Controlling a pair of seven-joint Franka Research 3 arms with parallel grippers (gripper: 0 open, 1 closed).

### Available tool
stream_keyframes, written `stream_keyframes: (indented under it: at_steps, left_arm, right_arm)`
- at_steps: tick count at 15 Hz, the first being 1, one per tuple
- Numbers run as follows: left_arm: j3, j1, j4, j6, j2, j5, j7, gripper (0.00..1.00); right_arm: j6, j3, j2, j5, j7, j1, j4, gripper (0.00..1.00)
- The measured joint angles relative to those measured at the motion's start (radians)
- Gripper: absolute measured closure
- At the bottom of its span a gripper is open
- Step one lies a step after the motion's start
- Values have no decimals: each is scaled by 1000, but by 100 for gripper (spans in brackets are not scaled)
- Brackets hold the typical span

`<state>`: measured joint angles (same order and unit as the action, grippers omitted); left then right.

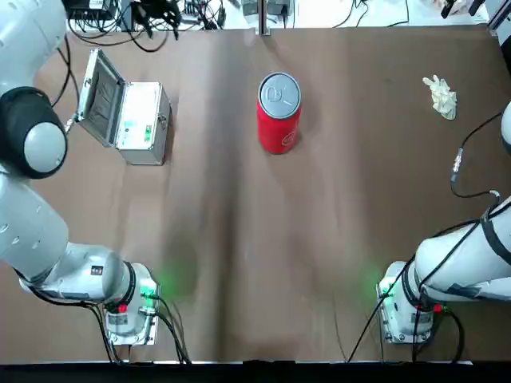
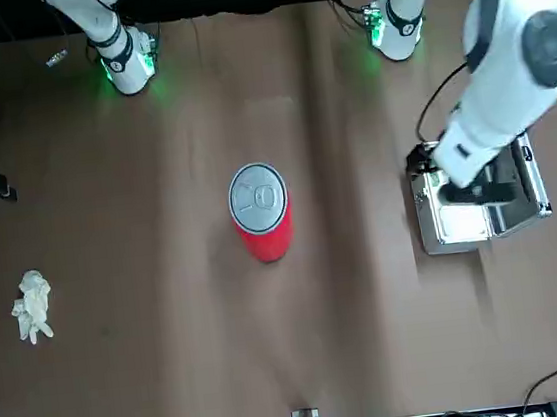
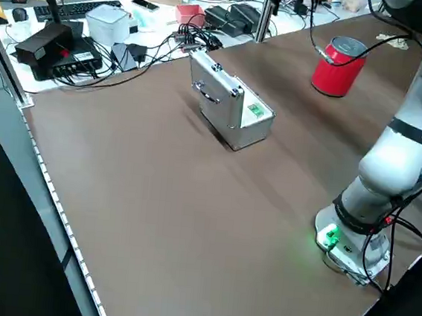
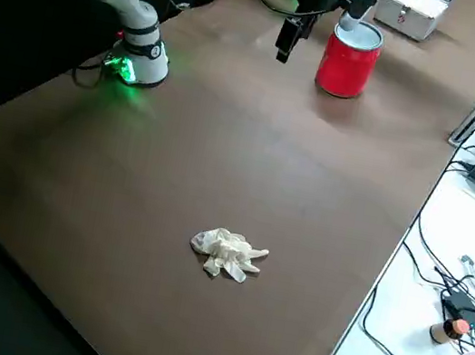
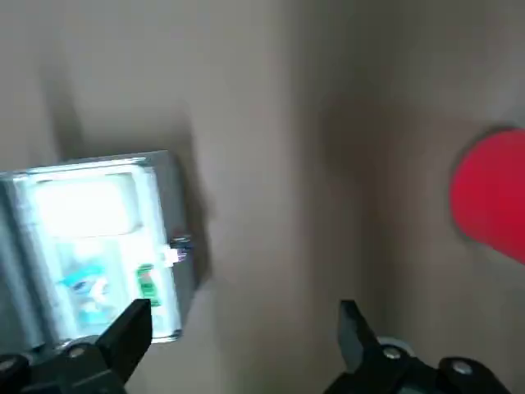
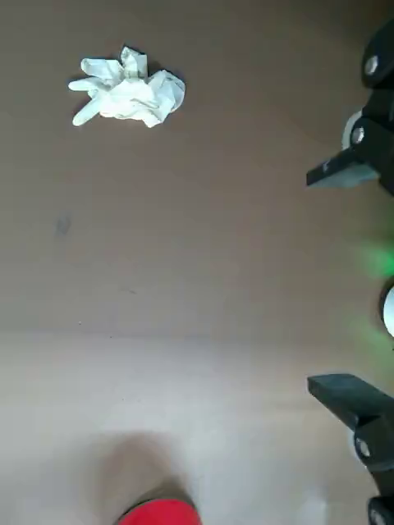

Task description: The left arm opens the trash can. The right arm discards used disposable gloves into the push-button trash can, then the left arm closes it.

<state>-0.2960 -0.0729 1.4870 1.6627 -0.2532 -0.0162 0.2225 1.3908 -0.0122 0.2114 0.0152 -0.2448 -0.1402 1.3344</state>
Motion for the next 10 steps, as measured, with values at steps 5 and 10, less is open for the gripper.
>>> stream_keyframes:
  at_steps: [5, 10]
  left_arm:
    - [-51, -15, -1, 4, -20, 244, 9, 33]
    - [-56, -62, -23, 6, -55, 345, 5, 76]
  right_arm:
    - [92, 4, 42, 0, 0, -37, 36, 0]
    - [304, 8, 210, -5, -2, -131, 53, 0]
